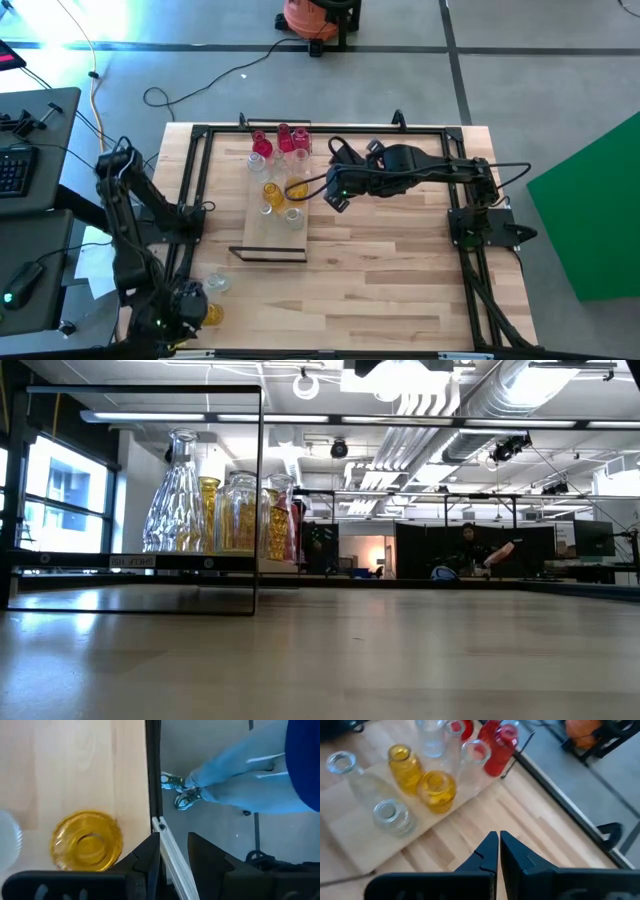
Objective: Sort vases onto shelf
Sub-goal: Put the yellow vase on the shelf aligned with the other yellow vase
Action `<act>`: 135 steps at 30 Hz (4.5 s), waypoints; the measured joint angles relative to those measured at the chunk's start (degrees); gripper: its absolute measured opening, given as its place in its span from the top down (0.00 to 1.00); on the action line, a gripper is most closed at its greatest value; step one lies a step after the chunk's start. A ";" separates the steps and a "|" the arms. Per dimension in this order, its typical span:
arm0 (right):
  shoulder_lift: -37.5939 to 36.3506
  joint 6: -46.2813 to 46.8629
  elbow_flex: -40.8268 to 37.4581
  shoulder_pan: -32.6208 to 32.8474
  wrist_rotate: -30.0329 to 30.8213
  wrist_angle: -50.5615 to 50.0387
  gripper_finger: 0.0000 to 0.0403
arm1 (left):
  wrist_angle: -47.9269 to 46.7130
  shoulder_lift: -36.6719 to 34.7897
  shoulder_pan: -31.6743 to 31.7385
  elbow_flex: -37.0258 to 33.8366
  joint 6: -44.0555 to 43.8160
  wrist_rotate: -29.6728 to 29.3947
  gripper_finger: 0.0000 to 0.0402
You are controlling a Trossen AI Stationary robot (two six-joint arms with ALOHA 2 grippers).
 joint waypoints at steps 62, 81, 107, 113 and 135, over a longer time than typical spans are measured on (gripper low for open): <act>0.02 -1.14 0.00 4.55 -0.87 -2.65 1.00 | -9.27 1.47 4.41 0.04 0.96 7.70 0.47; 0.02 -1.13 0.00 4.55 -0.84 -2.62 1.00 | -0.24 5.89 5.29 0.43 0.61 7.00 0.44; 0.02 -1.12 0.00 4.55 -0.83 -2.61 1.00 | -5.63 6.46 5.21 -0.01 -1.27 10.89 0.45; 0.02 -1.14 0.00 4.55 -0.83 -2.62 1.00 | -6.57 6.50 5.23 0.00 -0.88 10.76 0.44; 0.02 -1.14 0.00 4.55 -0.99 -2.63 1.00 | -6.06 15.31 7.19 0.15 5.55 14.94 0.33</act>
